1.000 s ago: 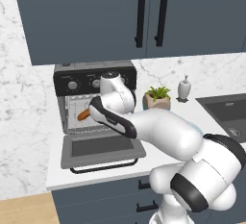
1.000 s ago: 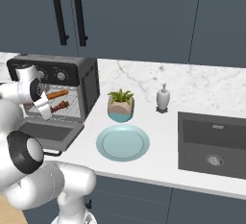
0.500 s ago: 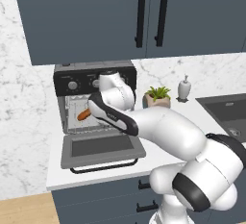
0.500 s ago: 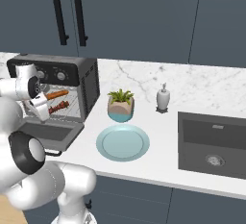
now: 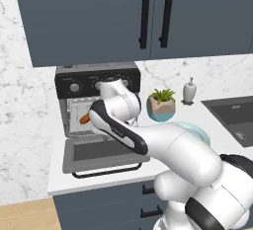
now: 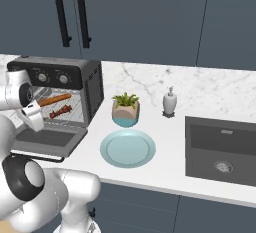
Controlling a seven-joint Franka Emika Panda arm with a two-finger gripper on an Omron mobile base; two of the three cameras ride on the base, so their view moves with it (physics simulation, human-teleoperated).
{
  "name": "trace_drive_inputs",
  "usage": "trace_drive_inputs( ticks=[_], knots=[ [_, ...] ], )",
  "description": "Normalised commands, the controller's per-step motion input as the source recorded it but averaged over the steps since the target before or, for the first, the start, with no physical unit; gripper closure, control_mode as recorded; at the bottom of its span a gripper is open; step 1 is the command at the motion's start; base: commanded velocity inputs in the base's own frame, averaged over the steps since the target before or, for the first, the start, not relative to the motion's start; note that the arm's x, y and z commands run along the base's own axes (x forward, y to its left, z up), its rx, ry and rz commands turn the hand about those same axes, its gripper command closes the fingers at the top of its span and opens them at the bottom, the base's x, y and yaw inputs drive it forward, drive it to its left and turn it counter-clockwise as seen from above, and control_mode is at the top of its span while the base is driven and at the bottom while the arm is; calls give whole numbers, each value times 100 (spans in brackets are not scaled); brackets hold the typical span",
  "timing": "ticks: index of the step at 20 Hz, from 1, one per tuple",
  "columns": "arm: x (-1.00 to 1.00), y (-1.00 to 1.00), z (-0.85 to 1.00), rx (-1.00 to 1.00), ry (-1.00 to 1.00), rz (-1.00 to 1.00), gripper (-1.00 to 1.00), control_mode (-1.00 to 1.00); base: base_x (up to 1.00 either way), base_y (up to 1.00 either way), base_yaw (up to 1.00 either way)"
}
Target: Pick up the kebab skewer and baguette bread, and place them inside the toaster oven. Close the toaster oven door and start by setting the timer.
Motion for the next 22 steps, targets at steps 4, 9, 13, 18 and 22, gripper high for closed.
trace_drive_inputs(
  ticks=[4,9,13,18,22],
  knots=[
    [-3,-6,-26,0,1,0,-100,-100,0,0,0],
    [2,-1,-29,0,0,0,-100,-100,0,0,0],
    [20,0,-30,0,0,0,-100,-100,0,0,0],
    [51,0,-29,0,0,0,-100,-100,0,0,0],
    [84,0,-24,0,0,0,-100,-100,0,0,0]
  ],
)
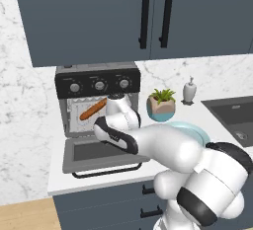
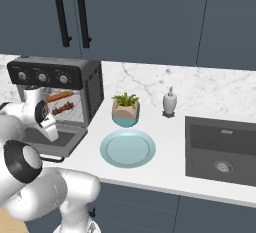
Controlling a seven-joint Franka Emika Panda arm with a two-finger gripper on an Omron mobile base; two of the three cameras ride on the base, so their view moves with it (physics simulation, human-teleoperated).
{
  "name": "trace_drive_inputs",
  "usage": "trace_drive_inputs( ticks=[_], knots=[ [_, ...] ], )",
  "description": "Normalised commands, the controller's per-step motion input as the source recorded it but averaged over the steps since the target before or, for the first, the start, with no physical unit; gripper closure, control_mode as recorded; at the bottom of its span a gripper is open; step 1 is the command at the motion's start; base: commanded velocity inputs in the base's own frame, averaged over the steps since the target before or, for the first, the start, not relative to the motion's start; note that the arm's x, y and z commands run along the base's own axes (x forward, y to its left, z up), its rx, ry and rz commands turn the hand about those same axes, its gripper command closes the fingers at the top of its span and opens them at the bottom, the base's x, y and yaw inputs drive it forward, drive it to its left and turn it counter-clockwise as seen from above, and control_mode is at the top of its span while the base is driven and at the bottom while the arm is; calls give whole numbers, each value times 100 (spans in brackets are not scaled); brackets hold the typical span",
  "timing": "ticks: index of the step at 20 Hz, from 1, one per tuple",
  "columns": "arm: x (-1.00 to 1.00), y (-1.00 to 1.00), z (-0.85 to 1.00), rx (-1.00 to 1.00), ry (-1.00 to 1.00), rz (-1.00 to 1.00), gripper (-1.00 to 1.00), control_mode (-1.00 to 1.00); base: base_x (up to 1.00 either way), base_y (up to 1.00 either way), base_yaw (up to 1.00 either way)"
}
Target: Pick up the kebab skewer and baguette bread, and place them inside the toaster oven. Close the toaster oven door and start by setting the timer.
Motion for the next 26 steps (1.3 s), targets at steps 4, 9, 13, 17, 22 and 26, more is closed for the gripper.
trace_drive_inputs(
  ticks=[4,9,13,17,22,26],
  knots=[
    [75,0,-6,0,0,0,-100,-100,0,0,0],
    [74,8,0,0,0,0,-100,-100,0,0,0],
    [69,15,0,0,-1,-2,-100,-100,0,0,0],
    [44,19,0,0,-2,-6,-100,-100,0,0,0],
    [-22,6,0,0,-5,-9,-100,-100,0,0,0],
    [-77,0,6,1,-6,-9,-100,-100,0,0,0]
  ],
)
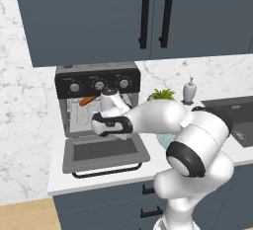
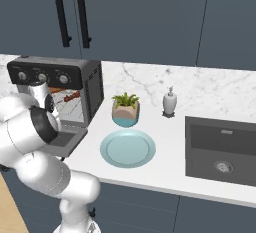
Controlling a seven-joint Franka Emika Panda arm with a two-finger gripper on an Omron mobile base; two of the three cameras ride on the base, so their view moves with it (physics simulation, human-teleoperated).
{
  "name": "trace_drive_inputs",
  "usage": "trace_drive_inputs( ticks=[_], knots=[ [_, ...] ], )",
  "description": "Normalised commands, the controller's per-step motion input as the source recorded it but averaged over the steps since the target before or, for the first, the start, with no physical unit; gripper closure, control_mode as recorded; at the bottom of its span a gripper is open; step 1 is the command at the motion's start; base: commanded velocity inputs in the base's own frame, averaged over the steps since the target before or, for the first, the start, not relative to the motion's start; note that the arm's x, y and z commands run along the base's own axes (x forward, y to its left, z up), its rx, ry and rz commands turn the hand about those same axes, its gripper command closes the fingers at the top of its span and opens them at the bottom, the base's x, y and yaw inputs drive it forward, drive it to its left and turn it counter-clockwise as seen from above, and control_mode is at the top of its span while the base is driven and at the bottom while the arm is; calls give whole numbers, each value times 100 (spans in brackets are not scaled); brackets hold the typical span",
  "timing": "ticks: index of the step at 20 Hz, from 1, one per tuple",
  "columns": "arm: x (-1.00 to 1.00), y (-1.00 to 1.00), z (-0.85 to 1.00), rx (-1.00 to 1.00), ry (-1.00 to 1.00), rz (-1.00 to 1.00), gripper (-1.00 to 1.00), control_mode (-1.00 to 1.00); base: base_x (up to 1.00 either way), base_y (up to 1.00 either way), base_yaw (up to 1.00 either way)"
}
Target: Pick up the kebab skewer and baguette bread, and place them inside the toaster oven. Close the toaster oven door and start by setting the timer.
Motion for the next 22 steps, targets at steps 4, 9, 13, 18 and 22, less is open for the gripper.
trace_drive_inputs(
  ticks=[4,9,13,18,22],
  knots=[
    [-94,0,21,4,0,-5,-100,-100,0,0,0],
    [-100,0,33,5,0,0,-100,-100,0,0,0],
    [-100,0,29,6,0,5,-100,-100,0,0,0],
    [-100,0,13,4,0,9,-100,-100,0,0,0],
    [-49,13,0,0,0,27,-100,-100,0,0,0]
  ],
)
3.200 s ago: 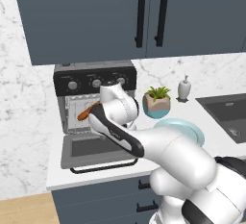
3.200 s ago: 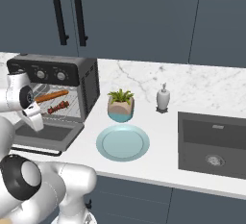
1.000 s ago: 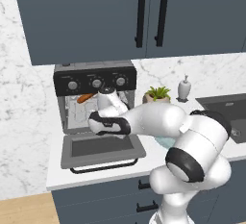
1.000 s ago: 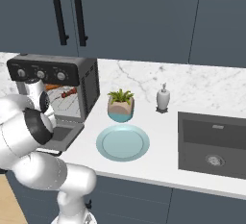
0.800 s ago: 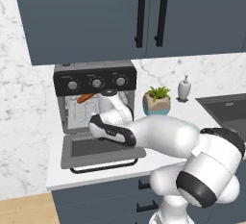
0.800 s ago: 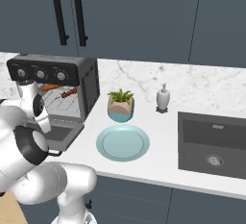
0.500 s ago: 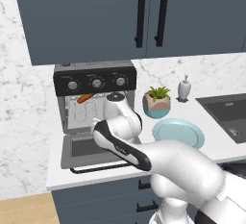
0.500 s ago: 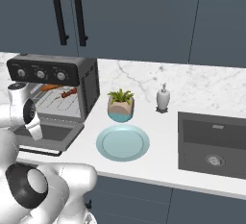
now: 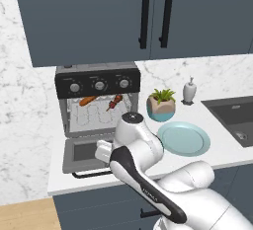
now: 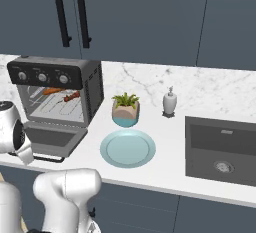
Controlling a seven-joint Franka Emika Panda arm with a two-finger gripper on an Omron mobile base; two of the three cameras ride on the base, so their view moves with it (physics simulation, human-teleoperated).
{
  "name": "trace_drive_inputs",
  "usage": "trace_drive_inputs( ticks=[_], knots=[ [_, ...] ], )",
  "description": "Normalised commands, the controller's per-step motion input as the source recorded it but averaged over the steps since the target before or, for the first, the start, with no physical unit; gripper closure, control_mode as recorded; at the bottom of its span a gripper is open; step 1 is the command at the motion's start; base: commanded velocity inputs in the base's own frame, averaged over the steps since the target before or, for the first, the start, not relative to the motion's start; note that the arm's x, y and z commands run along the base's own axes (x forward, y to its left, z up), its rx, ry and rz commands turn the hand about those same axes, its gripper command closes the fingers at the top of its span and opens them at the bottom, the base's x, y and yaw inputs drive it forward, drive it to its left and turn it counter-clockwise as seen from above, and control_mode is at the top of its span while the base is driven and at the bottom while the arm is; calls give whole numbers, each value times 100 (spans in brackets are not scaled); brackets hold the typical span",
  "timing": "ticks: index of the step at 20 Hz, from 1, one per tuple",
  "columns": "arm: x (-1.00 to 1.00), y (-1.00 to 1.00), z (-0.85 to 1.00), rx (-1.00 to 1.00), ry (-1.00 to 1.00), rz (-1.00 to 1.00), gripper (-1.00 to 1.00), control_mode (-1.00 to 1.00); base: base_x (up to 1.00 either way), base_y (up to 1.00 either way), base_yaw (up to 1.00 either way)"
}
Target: Pick up the kebab skewer and baguette bread, and place them inside the toaster oven. Close the toaster oven door and start by setting the timer.
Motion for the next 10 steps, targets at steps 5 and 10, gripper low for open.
trace_drive_inputs(
  ticks=[5,10],
  knots=[
    [-9,13,-8,0,1,31,-100,-100,0,0,0],
    [17,2,-7,0,0,23,-100,-100,0,0,0]
  ],
)
